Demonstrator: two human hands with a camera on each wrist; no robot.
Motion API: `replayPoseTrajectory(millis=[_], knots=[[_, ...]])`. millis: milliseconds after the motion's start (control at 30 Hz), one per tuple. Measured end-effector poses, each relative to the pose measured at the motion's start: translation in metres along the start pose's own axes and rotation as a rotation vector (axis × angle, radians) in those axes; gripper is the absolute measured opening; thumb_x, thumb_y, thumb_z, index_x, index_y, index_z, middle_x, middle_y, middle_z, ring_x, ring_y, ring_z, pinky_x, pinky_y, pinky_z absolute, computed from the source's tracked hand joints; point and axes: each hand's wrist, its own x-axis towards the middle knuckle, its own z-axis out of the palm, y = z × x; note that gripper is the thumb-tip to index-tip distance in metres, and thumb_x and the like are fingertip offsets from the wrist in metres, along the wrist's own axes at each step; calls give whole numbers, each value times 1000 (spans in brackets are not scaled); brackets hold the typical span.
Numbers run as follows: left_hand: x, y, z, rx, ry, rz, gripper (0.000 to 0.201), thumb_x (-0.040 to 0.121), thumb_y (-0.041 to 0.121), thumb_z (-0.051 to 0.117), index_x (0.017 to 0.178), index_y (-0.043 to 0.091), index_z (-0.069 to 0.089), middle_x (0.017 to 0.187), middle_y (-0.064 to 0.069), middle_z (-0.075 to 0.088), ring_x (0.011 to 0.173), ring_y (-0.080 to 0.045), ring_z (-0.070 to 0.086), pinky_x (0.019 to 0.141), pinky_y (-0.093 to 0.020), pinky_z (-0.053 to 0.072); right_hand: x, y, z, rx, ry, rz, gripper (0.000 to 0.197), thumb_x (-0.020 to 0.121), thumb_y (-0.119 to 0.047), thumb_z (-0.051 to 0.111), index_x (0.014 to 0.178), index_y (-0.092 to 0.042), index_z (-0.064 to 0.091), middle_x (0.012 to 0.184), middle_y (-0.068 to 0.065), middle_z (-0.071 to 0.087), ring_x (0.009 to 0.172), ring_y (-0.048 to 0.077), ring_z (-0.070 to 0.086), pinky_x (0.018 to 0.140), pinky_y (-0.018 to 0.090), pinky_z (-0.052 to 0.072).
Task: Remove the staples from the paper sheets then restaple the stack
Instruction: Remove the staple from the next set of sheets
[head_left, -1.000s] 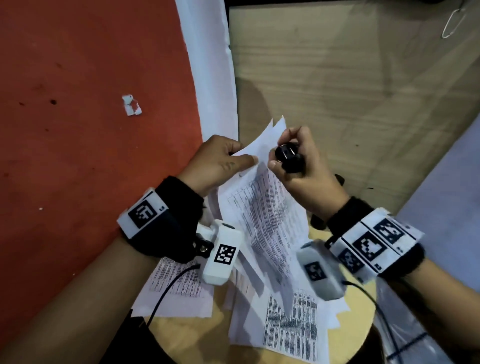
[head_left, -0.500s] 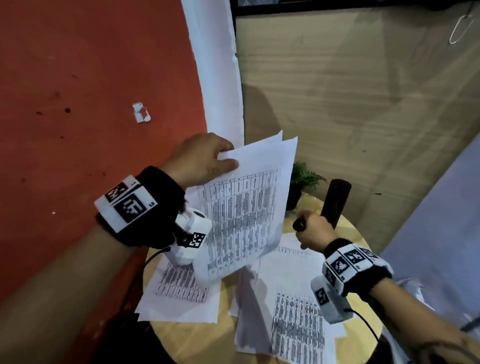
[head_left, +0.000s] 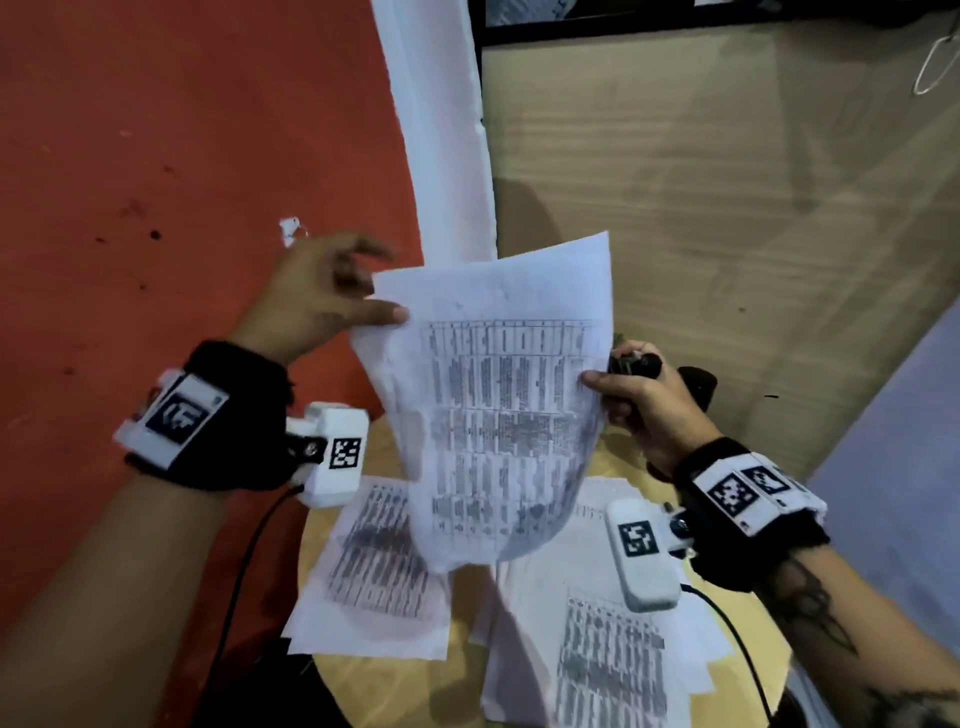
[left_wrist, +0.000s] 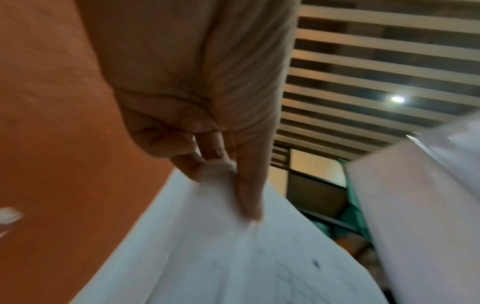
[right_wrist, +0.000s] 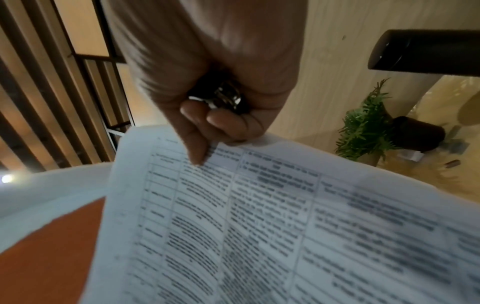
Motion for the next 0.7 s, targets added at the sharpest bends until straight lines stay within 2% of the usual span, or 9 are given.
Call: replayPoseTrajectory(millis=[100,167,267,333,433,500,567,600,700], knots=[[-16,-31,-5,-228,334,-186,24,84,7,64,95,27,57,63,16,66,56,7,55,52,-11,38,4,-5,-10,56,-30,-12,34,79,5,62,99,-12,41,73,8,44,35,3,33,35,13,25],[-30,-49,12,-496,338,-397,7,90,35,55,90,30,59,81,14,65,68,0,58,60,-20,40,5,-7,-11,110,-47,-3,31,78,6,61,98,-9,42,63,2,48,35,1,31,33,12,25],[-54,-73,52,-616,83,-539,57,55,74,66,90,28,67,92,7,69,88,-12,66,79,-32,53,9,0,-8,160,-43,45,33,81,6,59,104,-11,42,54,-5,53,34,0,32,31,12,26],[-61,-80,69,-565,18,-488,84,31,70,82,97,22,63,90,7,72,81,-9,67,74,-29,53,14,8,-6,168,6,84,38,82,7,59,108,-13,40,57,-2,53,33,0,32,31,12,26],[-61,-83,75,-705,26,-515,77,38,73,78,90,17,72,86,2,75,76,-8,69,70,-26,53,17,21,-4,108,110,119,33,81,8,61,99,-11,42,65,5,46,30,1,31,32,11,25],[-64,-88,71,-769,19,-538,88,32,82,72,92,17,70,83,0,74,73,-10,69,64,-24,56,18,34,-1,-3,196,124,29,79,9,64,77,-11,43,57,3,42,29,2,31,32,11,25],[-72,-95,71,-618,14,-476,84,32,69,83,95,15,65,78,2,74,67,-9,69,56,-22,55,21,51,6,-50,232,139,36,77,10,65,65,-14,41,44,-2,39,28,4,31,32,11,24],[-77,-101,71,-543,23,-470,70,41,52,89,95,13,65,80,1,75,69,-10,70,58,-23,56,23,61,11,-38,234,158,37,77,10,65,63,-14,41,40,-3,38,28,4,30,32,11,23],[-83,-125,68,-470,151,-529,22,71,-2,73,90,8,67,78,1,75,70,-10,71,62,-23,57,31,88,27,-25,208,235,34,77,8,67,65,-14,43,40,-2,40,29,4,32,31,13,23]])
